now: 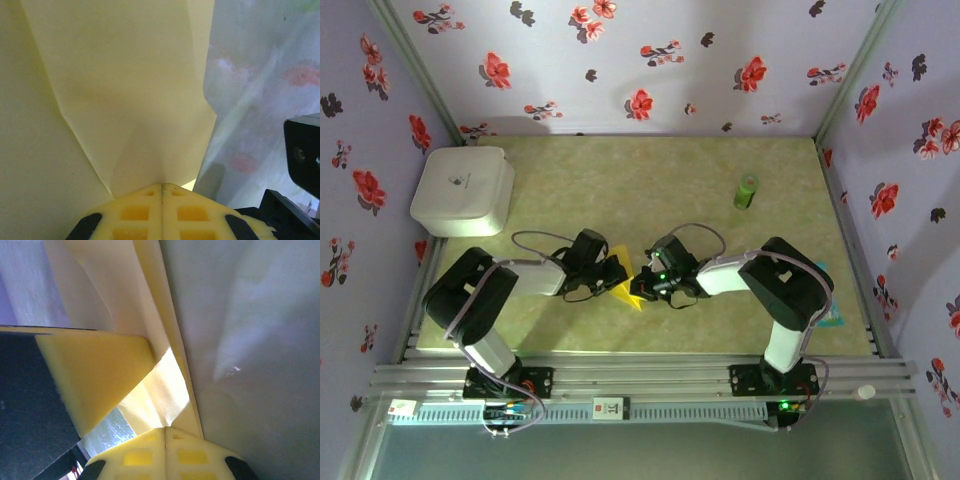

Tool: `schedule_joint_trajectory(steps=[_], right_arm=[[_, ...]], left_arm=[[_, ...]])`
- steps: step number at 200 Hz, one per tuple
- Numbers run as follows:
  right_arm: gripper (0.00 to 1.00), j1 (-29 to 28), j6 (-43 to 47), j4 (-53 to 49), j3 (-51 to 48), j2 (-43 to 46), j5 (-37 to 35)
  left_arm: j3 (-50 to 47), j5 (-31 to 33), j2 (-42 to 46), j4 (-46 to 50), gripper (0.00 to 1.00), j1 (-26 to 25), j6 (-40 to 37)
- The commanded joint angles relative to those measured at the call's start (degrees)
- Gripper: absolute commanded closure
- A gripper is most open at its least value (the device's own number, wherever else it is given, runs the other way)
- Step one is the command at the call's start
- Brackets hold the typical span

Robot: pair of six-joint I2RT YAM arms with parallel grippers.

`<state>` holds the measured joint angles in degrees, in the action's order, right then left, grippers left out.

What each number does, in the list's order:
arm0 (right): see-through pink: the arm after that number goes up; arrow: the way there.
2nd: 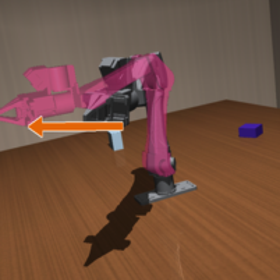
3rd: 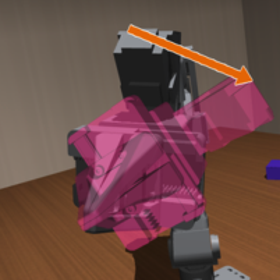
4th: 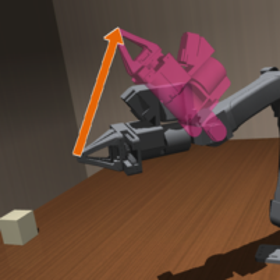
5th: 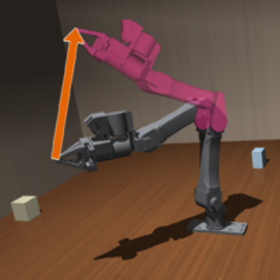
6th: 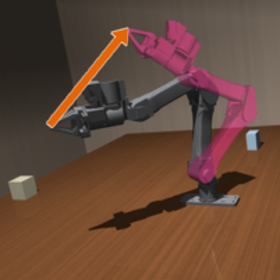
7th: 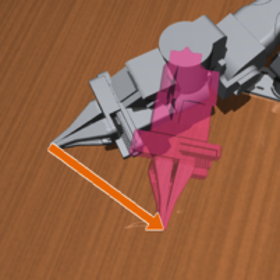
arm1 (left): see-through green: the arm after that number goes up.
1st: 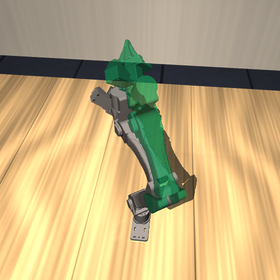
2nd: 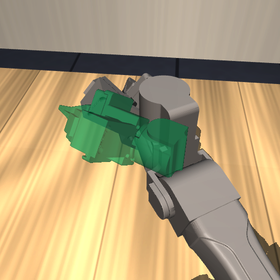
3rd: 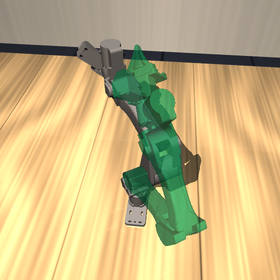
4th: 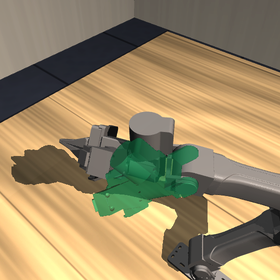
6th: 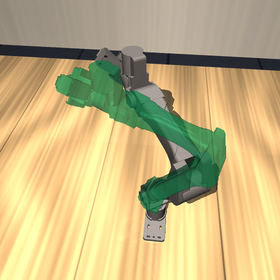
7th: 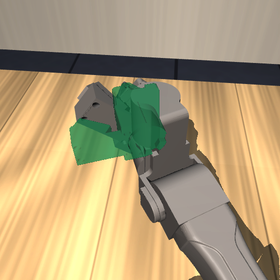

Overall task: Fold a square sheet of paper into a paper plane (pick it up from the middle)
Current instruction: Fourth fold the wing at the center of the table.

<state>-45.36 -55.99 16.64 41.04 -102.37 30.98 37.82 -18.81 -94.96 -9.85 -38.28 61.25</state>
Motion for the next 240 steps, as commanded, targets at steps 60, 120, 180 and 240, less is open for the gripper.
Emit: schedule_joint_trajectory(steps=[60, 120, 180, 240], right_arm=[[1.00, 0.0, 1.1, -6.6, -2.4, -2.5, -2.1], [1.00, -0.2, 1.5, -6.5, -3.0, -2.6, -1.2], [1.00, -0.4, 1.8, -6.3, -3.2, -2.7, -0.4], [1.00, -0.3, 2.5, -6.8, -3.0, -2.8, -0.3]], left_arm=[[2.3, 3.9, -2.8, 4.9, 1.00, 7.3, -3.6], [4.8, 3.2, -4.2, 6.5, 1.00, 12.3, -7.2], [9.5, 2.7, -6.7, 9.9, 0.99, 17.0, -11.1], [11.2, 2.7, -6.9, 12.3, 0.99, 19.0, -13.3]])
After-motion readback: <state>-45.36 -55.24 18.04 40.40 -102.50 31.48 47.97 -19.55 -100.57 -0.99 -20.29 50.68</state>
